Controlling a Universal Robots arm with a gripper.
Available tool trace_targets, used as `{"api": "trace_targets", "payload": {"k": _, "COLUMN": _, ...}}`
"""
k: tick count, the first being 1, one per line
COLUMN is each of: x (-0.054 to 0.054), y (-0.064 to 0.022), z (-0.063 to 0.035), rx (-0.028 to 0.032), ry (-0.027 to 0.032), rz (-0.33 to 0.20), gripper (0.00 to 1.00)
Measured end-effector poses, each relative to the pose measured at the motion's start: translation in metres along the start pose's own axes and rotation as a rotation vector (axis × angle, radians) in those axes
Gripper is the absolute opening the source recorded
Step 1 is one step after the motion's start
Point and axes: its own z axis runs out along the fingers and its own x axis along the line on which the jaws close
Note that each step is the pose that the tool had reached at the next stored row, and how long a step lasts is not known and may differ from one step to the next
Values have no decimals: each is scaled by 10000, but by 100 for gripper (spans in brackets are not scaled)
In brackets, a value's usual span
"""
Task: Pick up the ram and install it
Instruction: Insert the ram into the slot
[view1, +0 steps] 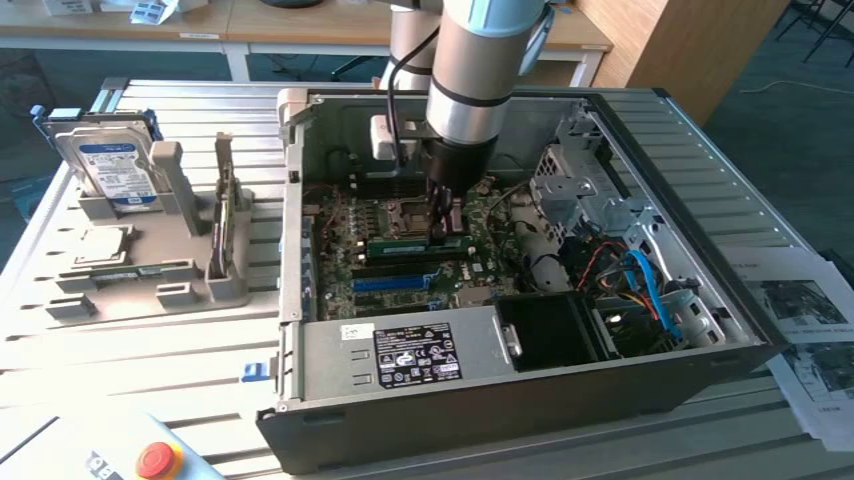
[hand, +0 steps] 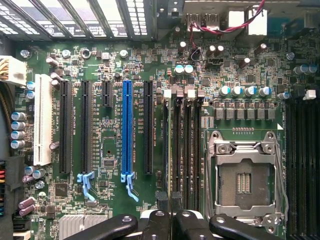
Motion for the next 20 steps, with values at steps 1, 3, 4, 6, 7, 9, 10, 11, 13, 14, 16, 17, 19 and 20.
{"api": "trace_targets", "payload": {"k": 1, "x": 0, "y": 0, "z": 1, "rx": 0, "ry": 0, "rz": 0, "gripper": 12}}
{"api": "trace_targets", "payload": {"k": 3, "x": -1, "y": 0, "z": 2, "rx": 1, "ry": -2, "rz": 1, "gripper": 12}}
{"api": "trace_targets", "payload": {"k": 4, "x": -1, "y": 0, "z": 3, "rx": 1, "ry": -3, "rz": 1, "gripper": 12}}
{"api": "trace_targets", "payload": {"k": 6, "x": -2, "y": 0, "z": 3, "rx": 2, "ry": -4, "rz": 0, "gripper": 12}}
{"api": "trace_targets", "payload": {"k": 7, "x": -3, "y": 0, "z": 3, "rx": 1, "ry": -4, "rz": 0, "gripper": 12}}
{"api": "trace_targets", "payload": {"k": 9, "x": -4, "y": 0, "z": 2, "rx": 1, "ry": -2, "rz": 0, "gripper": 12}}
{"api": "trace_targets", "payload": {"k": 10, "x": -4, "y": 0, "z": 2, "rx": 1, "ry": -3, "rz": 1, "gripper": 12}}
{"api": "trace_targets", "payload": {"k": 11, "x": -4, "y": 0, "z": 3, "rx": 1, "ry": -3, "rz": 0, "gripper": 12}}
{"api": "trace_targets", "payload": {"k": 13, "x": -4, "y": 0, "z": 3, "rx": 1, "ry": -3, "rz": 3, "gripper": 12}}
{"api": "trace_targets", "payload": {"k": 14, "x": -4, "y": 0, "z": 3, "rx": 0, "ry": -3, "rz": 3, "gripper": 12}}
{"api": "trace_targets", "payload": {"k": 16, "x": -4, "y": -4, "z": 3, "rx": 1, "ry": -3, "rz": 0, "gripper": 12}}
{"api": "trace_targets", "payload": {"k": 17, "x": -4, "y": -4, "z": 2, "rx": 1, "ry": -3, "rz": 0, "gripper": 12}}
{"api": "trace_targets", "payload": {"k": 19, "x": -4, "y": -5, "z": 3, "rx": 1, "ry": -2, "rz": 0, "gripper": 12}}
{"api": "trace_targets", "payload": {"k": 20, "x": -4, "y": -5, "z": 5, "rx": 1, "ry": -2, "rz": 1, "gripper": 12}}
